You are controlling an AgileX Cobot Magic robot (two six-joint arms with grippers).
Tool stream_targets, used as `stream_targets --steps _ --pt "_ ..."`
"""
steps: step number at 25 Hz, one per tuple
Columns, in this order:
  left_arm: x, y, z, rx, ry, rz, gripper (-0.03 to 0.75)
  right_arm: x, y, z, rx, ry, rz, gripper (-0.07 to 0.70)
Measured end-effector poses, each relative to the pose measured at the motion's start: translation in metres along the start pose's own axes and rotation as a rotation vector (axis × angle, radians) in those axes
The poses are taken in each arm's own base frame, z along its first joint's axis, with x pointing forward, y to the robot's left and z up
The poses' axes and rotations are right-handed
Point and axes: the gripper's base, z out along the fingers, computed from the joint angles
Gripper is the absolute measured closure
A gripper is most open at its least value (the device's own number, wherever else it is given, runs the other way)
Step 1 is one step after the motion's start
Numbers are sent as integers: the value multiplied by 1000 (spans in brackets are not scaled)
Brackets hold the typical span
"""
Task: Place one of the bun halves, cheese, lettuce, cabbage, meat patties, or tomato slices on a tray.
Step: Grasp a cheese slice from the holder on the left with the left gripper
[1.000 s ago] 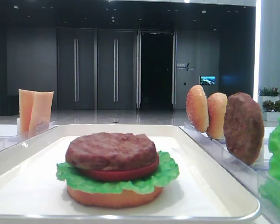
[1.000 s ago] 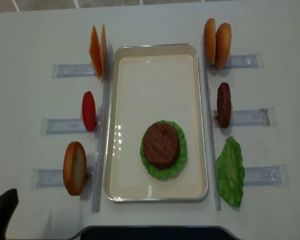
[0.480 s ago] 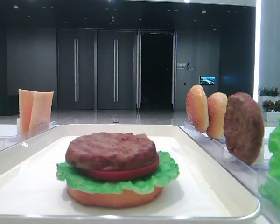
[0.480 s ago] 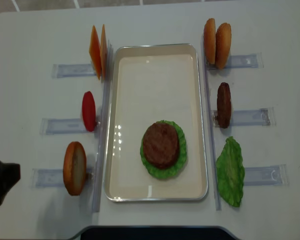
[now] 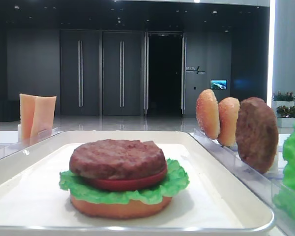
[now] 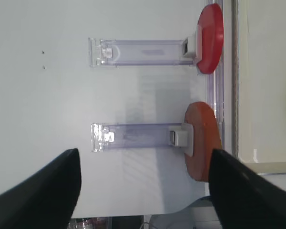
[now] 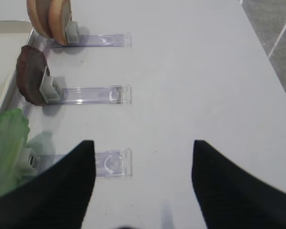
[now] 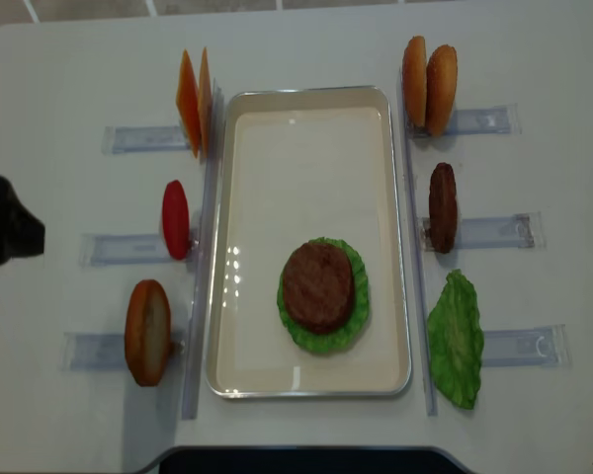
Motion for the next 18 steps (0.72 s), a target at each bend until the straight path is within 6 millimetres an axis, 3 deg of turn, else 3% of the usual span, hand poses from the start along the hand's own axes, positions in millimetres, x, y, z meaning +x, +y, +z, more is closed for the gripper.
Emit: stream_targets --steps 8,18 --pt "-67 4 14 1 32 -2 76 0 0 0 0 0 0 181" --pt "-143 10 55 5 75 -5 76 0 0 0 0 0 0 181"
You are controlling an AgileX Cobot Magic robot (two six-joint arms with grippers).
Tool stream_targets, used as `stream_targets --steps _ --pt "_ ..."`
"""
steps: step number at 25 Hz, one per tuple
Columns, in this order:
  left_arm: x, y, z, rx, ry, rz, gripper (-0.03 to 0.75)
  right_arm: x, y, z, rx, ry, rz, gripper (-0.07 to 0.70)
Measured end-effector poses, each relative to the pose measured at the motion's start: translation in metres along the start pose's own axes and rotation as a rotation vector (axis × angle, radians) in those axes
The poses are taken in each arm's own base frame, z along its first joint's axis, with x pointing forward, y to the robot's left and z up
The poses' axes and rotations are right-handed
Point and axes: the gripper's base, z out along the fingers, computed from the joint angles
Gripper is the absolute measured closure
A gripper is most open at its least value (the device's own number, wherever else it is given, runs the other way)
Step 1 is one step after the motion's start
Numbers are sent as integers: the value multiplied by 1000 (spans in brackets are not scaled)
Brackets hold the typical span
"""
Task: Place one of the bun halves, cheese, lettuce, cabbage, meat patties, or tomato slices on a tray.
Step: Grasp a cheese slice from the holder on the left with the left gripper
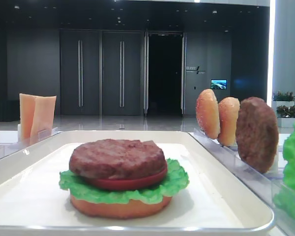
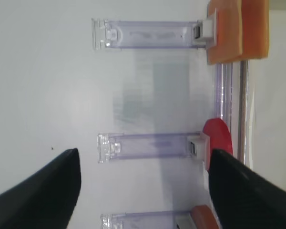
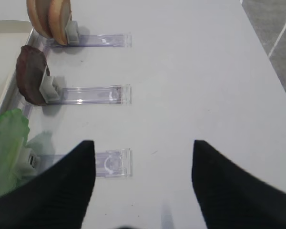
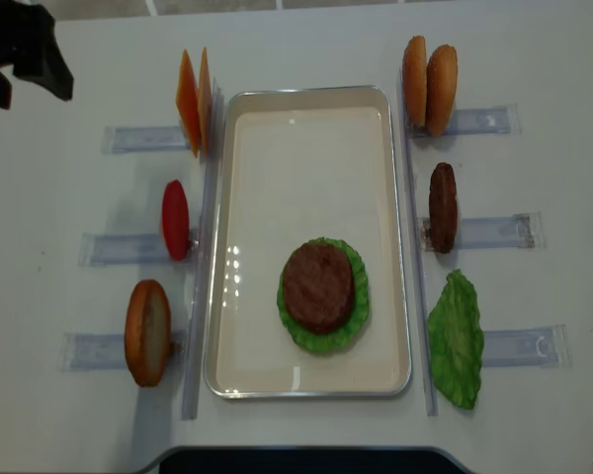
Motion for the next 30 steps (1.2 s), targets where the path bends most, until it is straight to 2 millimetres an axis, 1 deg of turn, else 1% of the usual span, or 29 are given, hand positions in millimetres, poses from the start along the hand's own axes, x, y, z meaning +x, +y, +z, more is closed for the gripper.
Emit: stream_targets --steps 7,14,20,25,28,30 --pt "-43 3 16 -6 -29 3 76 0 0 0 0 0 0 181" --pt "-70 6 32 -12 -42 -14 76 0 0 0 0 0 0 181" --pt "-86 9 56 -17 -19 -15 76 0 0 0 0 0 0 181" --pt "-91 10 81 -15 27 -32 76 0 0 0 0 0 0 181" --pt "-91 7 88 -22 42 -31 76 0 0 0 0 0 0 181" --pt "-92 0 89 -24 44 -29 76 0 0 0 0 0 0 181"
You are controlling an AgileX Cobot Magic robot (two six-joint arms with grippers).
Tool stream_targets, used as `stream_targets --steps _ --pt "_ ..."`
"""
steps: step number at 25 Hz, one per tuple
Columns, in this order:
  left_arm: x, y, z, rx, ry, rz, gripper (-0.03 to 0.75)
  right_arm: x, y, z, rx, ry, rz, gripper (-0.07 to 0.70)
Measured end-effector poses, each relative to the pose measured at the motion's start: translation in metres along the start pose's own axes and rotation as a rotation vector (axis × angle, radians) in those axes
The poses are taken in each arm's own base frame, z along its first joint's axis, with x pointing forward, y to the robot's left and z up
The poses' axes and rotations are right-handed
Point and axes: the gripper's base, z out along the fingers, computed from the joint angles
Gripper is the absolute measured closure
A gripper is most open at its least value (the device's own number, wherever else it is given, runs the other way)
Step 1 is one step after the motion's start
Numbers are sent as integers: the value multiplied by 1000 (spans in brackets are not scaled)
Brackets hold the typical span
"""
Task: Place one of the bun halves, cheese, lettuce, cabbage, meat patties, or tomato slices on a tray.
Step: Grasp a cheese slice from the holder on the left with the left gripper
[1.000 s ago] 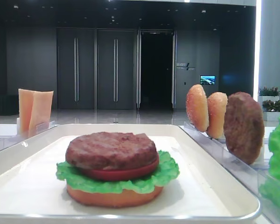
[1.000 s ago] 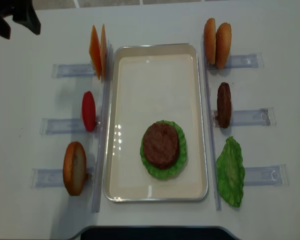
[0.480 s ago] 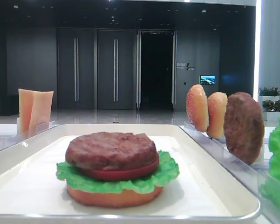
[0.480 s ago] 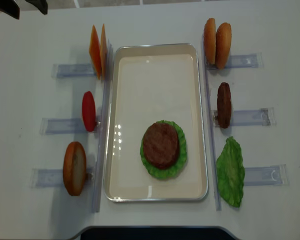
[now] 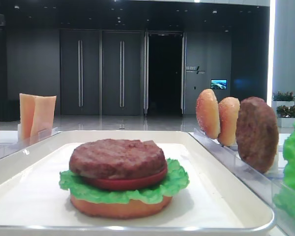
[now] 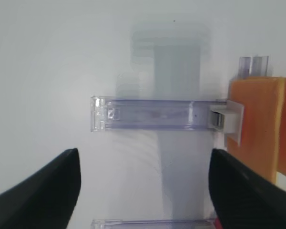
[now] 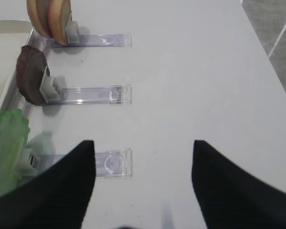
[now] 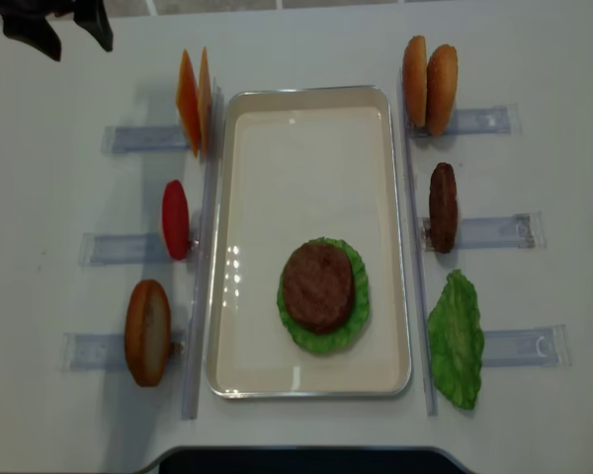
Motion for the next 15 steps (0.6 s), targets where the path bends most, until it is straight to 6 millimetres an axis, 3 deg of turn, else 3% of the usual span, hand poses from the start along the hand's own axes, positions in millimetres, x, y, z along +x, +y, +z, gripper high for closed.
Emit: stream_targets --steps 15 --pt "9 -89 -1 22 -3 39 76 0 0 0 0 0 0 181"
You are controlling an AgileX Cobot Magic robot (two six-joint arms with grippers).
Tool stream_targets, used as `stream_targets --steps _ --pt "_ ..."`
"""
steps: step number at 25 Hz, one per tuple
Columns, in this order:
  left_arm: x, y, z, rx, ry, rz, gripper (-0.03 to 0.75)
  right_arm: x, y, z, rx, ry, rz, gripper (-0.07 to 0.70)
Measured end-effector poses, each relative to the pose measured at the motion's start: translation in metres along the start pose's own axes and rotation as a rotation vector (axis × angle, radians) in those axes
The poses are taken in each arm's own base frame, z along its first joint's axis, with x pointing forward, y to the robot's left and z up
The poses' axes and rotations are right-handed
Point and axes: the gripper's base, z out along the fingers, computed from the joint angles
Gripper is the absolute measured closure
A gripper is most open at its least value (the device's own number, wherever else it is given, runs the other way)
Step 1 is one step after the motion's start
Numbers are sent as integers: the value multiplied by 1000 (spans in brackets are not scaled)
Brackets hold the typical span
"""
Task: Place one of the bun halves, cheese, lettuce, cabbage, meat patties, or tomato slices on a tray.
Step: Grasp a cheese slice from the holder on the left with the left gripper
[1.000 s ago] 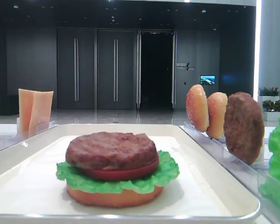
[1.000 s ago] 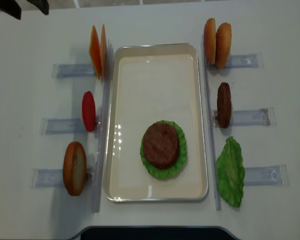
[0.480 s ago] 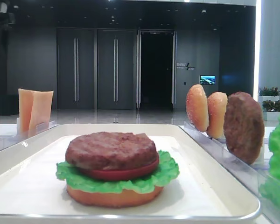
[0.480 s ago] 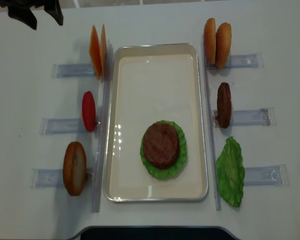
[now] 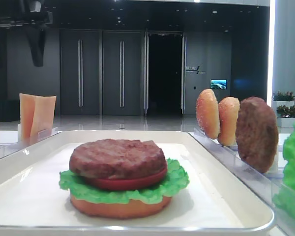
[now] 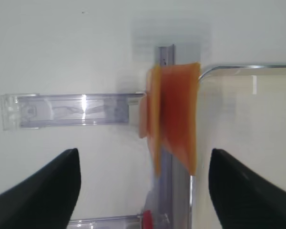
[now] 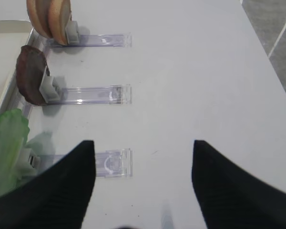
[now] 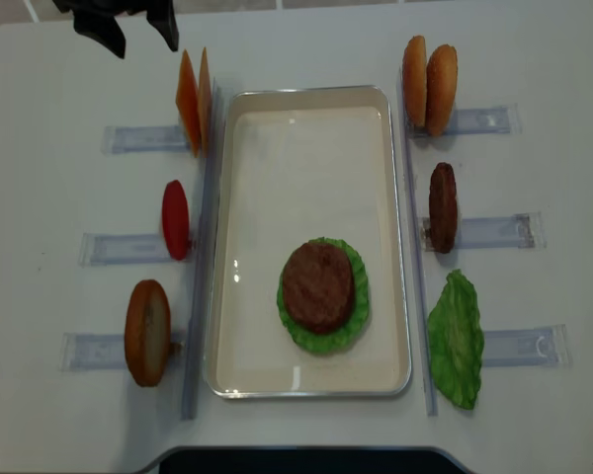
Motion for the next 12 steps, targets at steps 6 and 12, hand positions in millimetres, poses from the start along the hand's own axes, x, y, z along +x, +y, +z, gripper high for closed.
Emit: stream_targets --steps 6,12 --pt "3 -26 -1 -2 -27 17 91 0 0 0 0 0 0 181" --pt "6 -47 -1 8 -52 21 121 0 0 0 0 0 1 181"
